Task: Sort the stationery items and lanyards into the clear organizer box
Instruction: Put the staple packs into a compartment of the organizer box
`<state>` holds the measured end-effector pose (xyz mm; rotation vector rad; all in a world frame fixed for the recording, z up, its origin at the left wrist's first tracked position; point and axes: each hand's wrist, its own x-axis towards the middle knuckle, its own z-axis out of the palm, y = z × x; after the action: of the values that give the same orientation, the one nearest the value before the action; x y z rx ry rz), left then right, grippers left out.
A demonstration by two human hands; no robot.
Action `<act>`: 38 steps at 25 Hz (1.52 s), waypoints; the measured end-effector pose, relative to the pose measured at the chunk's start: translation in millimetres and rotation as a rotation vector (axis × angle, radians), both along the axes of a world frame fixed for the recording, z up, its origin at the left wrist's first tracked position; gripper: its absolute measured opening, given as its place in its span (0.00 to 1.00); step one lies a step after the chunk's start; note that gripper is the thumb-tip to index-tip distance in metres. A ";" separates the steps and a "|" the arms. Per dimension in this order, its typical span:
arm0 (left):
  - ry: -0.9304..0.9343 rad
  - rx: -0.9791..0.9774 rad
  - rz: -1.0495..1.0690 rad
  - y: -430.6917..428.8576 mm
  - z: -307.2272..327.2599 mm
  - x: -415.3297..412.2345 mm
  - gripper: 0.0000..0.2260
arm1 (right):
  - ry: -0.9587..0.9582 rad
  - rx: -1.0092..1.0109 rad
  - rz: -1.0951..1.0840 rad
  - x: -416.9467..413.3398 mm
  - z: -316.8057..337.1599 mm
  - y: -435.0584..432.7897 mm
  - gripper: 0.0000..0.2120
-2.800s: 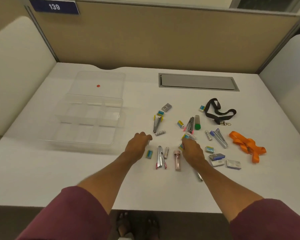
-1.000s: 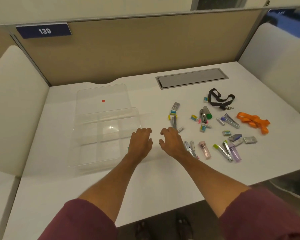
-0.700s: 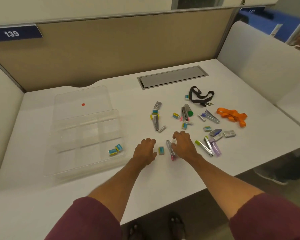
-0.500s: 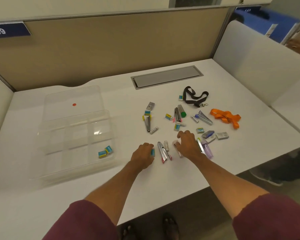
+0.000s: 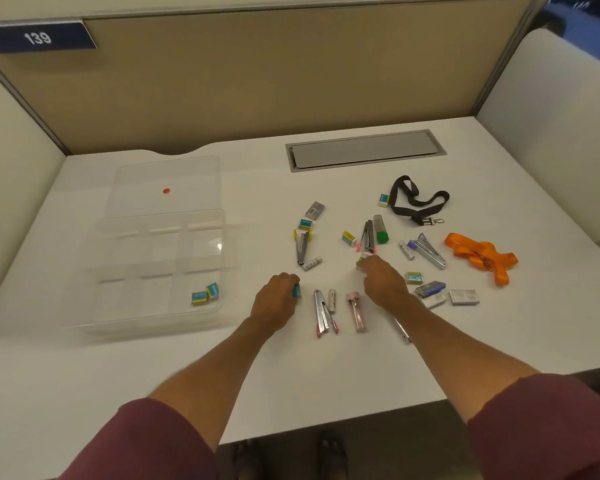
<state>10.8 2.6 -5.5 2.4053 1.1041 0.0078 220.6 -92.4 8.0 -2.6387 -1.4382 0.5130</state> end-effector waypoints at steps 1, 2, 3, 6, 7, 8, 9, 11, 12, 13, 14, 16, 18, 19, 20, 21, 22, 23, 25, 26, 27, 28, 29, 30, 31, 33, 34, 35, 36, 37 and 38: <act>0.002 0.005 0.014 1.5 1.2 2.5 0.16 | 0.011 -0.012 0.051 0.7 -3.2 1.4 0.23; 0.004 0.009 0.026 2.7 2.3 4.8 0.15 | 0.011 -0.030 0.087 0.8 -5.5 3.3 0.23; 0.004 0.012 0.033 4.1 3.6 6.7 0.15 | 0.004 -0.042 0.100 1.1 -7.8 5.4 0.23; -0.003 0.026 0.043 7.5 7.4 8.8 0.14 | -0.029 0.009 0.054 0.5 -12.5 8.4 0.18; -0.004 0.029 0.049 8.3 9.2 8.7 0.14 | -0.043 0.029 0.042 -0.4 -13.1 8.1 0.17; -0.006 0.029 0.054 9.4 11.0 8.8 0.15 | -0.055 0.037 0.038 -0.7 -13.8 7.4 0.16; -0.009 0.031 0.058 10.7 12.8 8.7 0.15 | -0.064 0.033 0.031 -0.6 -14.7 6.4 0.16; -0.016 0.037 0.063 13.7 17.1 7.0 0.15 | -0.075 0.019 -0.002 -0.9 -13.6 5.2 0.15; -0.024 0.043 0.068 15.4 19.2 4.0 0.15 | -0.073 0.004 -0.022 -2.6 -11.2 5.6 0.15; -0.034 0.052 0.075 16.8 20.8 0.4 0.15 | -0.061 -0.010 -0.041 -4.4 -8.5 6.8 0.16; -0.043 0.063 0.082 18.4 22.6 -3.3 0.15 | -0.038 -0.009 -0.057 -6.6 -5.2 8.3 0.17; -0.064 0.086 0.084 22.6 29.1 -12.2 0.15 | 0.024 0.060 -0.070 -12.5 5.0 16.3 0.18; -0.092 0.123 0.072 29.1 38.3 -23.3 0.15 | 0.053 0.172 -0.026 -21.6 19.5 34.5 0.18; -0.102 0.146 0.069 33.4 43.2 -29.9 0.15 | 0.079 0.223 -0.008 -28.3 27.1 46.3 0.17; -0.112 0.170 0.077 38.4 47.7 -37.6 0.15 | 0.123 0.272 0.002 -37.6 35.1 59.1 0.16; -0.122 0.194 0.098 43.6 51.0 -45.9 0.15 | 0.177 0.321 0.014 -48.7 41.9 71.2 0.15; -0.126 0.216 0.126 49.3 53.7 -55.9 0.15 | 0.228 0.369 0.043 -62.8 47.7 83.2 0.14; -0.107 0.238 0.147 55.0 55.1 -65.6 0.15 | 0.265 0.408 0.083 -77.6 51.8 94.0 0.13; -0.004 0.292 0.165 66.2 54.5 -84.2 0.15 | 0.290 0.431 0.182 -109.3 56.7 113.1 0.13; 0.053 0.310 0.178 71.3 53.5 -92.4 0.15 | 0.290 0.421 0.223 -124.9 57.9 121.5 0.13; 0.099 0.314 0.201 76.5 52.5 -100.9 0.14 | 0.294 0.410 0.251 -140.9 58.1 129.9 0.13; 0.136 0.306 0.223 81.6 50.8 -107.4 0.13 | 0.299 0.410 0.272 -155.3 58.1 136.9 0.14; 0.166 0.292 0.238 86.0 48.0 -113.0 0.13 | 0.309 0.413 0.289 -168.5 57.9 142.5 0.14; 0.196 0.274 0.243 89.6 44.7 -117.6 0.13 | 0.318 0.413 0.306 -181.1 57.4 147.3 0.14; 0.226 0.258 0.238 92.4 41.6 -121.2 0.13 | 0.321 0.404 0.321 -191.7 56.5 151.3 0.14; 0.281 0.239 0.204 98.1 35.0 -127.0 0.11 | 0.312 0.353 0.345 -208.8 52.8 157.7 0.14; 0.299 0.234 0.185 100.4 31.4 -129.3 0.11 | 0.302 0.323 0.357 -214.8 51.3 159.7 0.13; 0.303 0.229 0.170 102.5 28.1 -131.6 0.12 | 0.285 0.292 0.367 -219.5 50.0 161.7 0.12; 0.290 0.225 0.165 104.4 25.8 -134.0 0.14 | 0.256 0.258 0.380 -222.7 48.7 163.7 0.11; 0.255 0.217 0.172 106.6 24.3 -136.6 0.16 | 0.219 0.222 0.393 -225.9 47.0 165.8 0.11; 0.206 0.210 0.186 108.3 23.8 -139.1 0.16 | 0.181 0.193 0.403 -228.2 45.5 167.0 0.10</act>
<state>-128.3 110.9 18.3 2.5206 1.4856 -0.0662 -7.6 74.6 53.4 -2.1026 -1.8584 0.5936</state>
